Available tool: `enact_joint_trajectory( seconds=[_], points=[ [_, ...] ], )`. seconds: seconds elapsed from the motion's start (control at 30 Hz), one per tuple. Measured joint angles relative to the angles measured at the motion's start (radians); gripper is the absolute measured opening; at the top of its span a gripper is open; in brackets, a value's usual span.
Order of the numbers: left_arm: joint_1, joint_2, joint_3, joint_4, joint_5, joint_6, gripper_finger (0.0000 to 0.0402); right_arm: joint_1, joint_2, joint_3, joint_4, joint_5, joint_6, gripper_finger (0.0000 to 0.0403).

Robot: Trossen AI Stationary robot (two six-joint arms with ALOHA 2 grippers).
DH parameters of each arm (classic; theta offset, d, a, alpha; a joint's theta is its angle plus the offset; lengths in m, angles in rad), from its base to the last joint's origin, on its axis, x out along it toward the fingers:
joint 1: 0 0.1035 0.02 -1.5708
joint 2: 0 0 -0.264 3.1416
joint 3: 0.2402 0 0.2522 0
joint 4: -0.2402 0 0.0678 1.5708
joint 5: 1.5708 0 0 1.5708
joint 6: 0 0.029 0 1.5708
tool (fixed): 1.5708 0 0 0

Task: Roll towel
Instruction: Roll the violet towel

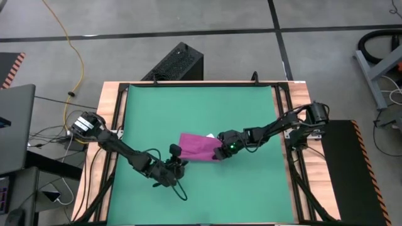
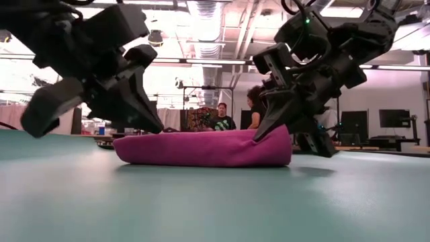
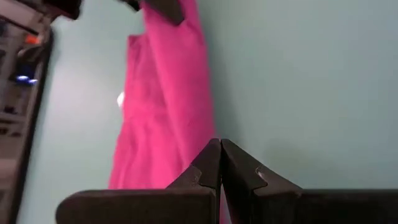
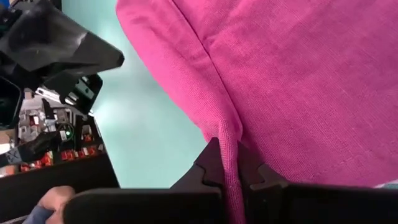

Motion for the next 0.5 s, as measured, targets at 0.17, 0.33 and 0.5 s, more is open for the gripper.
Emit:
enact_joint_trajectory(
  seconds=[0.17,0.33,0.5],
  points=[
    [-0.011,0.002,0.000,0.013,0.031,0.002,0.0000,0.008,0.000,0.000,0.006,-0.004,0.056,0.0016],
    [-0.016,0.034,-0.001,0.013,0.056,0.002,0.0000,0.017,0.000,0.000,0.008,-0.001,0.064,0.0015],
    [-0.026,0.029,-0.002,-0.046,0.026,0.032,0.0000,0.030,0.000,0.000,0.008,0.018,0.016,0.0015]
  ],
)
